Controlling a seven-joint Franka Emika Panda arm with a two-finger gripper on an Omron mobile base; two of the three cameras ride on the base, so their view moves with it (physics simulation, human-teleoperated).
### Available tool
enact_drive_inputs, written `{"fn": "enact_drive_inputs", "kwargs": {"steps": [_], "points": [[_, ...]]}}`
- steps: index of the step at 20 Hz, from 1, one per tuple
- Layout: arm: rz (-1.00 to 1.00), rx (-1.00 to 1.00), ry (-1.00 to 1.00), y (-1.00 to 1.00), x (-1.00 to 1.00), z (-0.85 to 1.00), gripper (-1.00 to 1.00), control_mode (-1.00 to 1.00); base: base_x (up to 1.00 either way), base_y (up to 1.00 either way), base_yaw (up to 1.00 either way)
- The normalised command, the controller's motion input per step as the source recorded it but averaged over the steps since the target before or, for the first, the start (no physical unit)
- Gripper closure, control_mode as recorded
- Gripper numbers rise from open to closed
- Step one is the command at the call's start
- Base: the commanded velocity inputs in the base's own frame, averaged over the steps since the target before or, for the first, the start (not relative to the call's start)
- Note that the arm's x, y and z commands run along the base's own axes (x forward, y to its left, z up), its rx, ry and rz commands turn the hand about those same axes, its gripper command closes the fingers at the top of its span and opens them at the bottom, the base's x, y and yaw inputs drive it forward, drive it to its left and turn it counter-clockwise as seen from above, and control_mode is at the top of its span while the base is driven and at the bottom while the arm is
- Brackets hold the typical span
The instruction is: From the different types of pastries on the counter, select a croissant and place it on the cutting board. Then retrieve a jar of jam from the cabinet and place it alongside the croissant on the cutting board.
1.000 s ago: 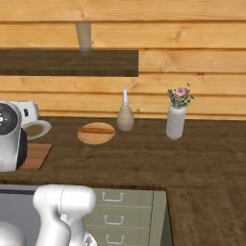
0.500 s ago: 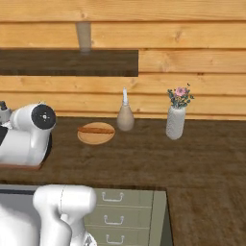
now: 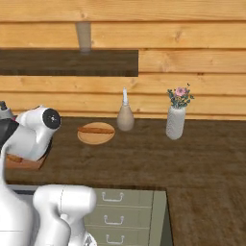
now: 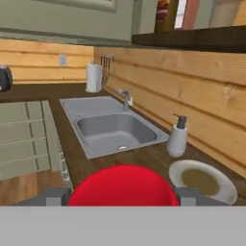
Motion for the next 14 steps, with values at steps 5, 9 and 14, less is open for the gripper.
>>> {"fn": "enact_drive_inputs", "kwargs": {"steps": [5,9,14], "points": [[0.07,0.03,0.04,0.31,0.90,-0.66,1.00,-1.00,0.00,0.00,0.00],[0.08,0.02,0.00,0.28,0.55,-0.76,1.00,-1.00,0.00,0.00,0.00],[0.13,0.06,0.00,0.15,0.17,-0.35,1.00,-1.00,0.00,0.00,0.00]]}}
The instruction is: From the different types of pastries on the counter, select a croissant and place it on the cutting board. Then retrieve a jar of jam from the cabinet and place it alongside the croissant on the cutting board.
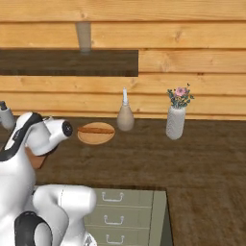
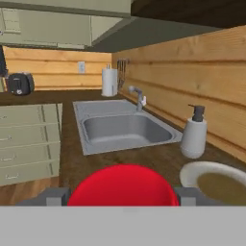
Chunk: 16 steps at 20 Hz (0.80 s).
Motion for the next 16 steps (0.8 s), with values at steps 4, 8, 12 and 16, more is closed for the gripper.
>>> {"fn": "enact_drive_inputs", "kwargs": {"steps": [4,8,12,16], "points": [[0.13,0.01,0.02,0.23,0.03,-0.40,1.00,-1.00,0.00,0.00,0.00],[0.04,0.00,0.00,0.19,0.21,-0.52,1.00,-1.00,0.00,0.00,0.00],[0.01,0.00,0.00,0.08,0.36,-0.38,1.00,-1.00,0.00,0.00,0.00],[0.00,0.00,0.00,0.00,0.41,-0.38,1.00,-1.00,0.00,0.00,0.00]]}}
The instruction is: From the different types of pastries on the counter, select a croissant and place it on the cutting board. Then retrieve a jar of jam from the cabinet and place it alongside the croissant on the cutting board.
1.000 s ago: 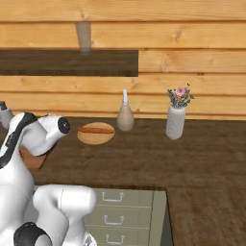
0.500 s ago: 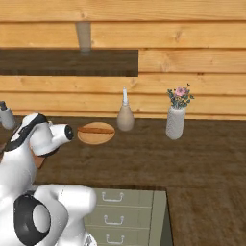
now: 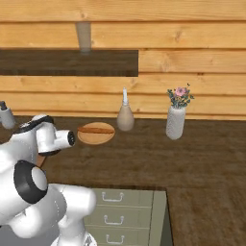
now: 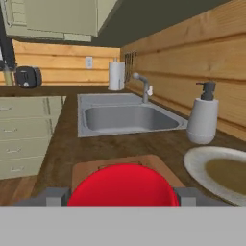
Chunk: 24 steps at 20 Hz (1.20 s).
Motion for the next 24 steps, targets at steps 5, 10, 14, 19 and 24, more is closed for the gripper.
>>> {"fn": "enact_drive_inputs", "kwargs": {"steps": [5,10,14,19,24], "points": [[0.04,0.04,0.00,0.05,0.38,-0.30,1.00,-1.00,0.00,0.00,0.00],[0.07,0.04,0.00,0.17,0.38,-0.36,1.00,-1.00,0.00,0.00,0.00],[0.08,0.04,0.01,0.13,0.28,-0.24,1.00,-1.00,0.00,0.00,0.00],[0.07,0.08,0.02,0.16,0.42,-0.25,1.00,-1.00,0.00,0.00,0.00],[0.05,0.03,0.01,0.22,0.41,-0.35,1.00,-1.00,0.00,0.00,0.00]]}}
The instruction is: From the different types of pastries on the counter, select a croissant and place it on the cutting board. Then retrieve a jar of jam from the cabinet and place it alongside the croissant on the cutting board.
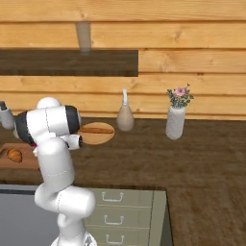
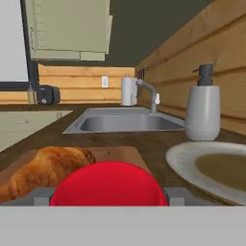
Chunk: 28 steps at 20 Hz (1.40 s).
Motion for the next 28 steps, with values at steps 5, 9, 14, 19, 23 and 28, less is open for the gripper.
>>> {"fn": "enact_drive_inputs", "kwargs": {"steps": [5,9,14,19,23,28], "points": [[0.01,-0.03,0.00,0.39,0.34,-0.53,1.00,-1.00,0.00,0.00,0.00],[0.00,-0.11,-0.06,0.37,0.03,-0.68,-1.00,-1.00,0.00,0.00,0.00],[0.00,-0.09,-0.11,0.24,-0.01,-0.43,-1.00,-1.00,0.00,0.00,0.00],[0.00,0.06,-0.01,-0.07,-0.33,-0.13,-1.00,-1.00,0.00,0.00,0.00],[0.00,0.12,-0.01,-0.31,-0.77,0.00,-1.00,-1.00,0.00,0.00,0.00],[0.00,0.14,-0.04,-0.60,-0.93,0.21,-1.00,-1.00,0.00,0.00,0.00]]}}
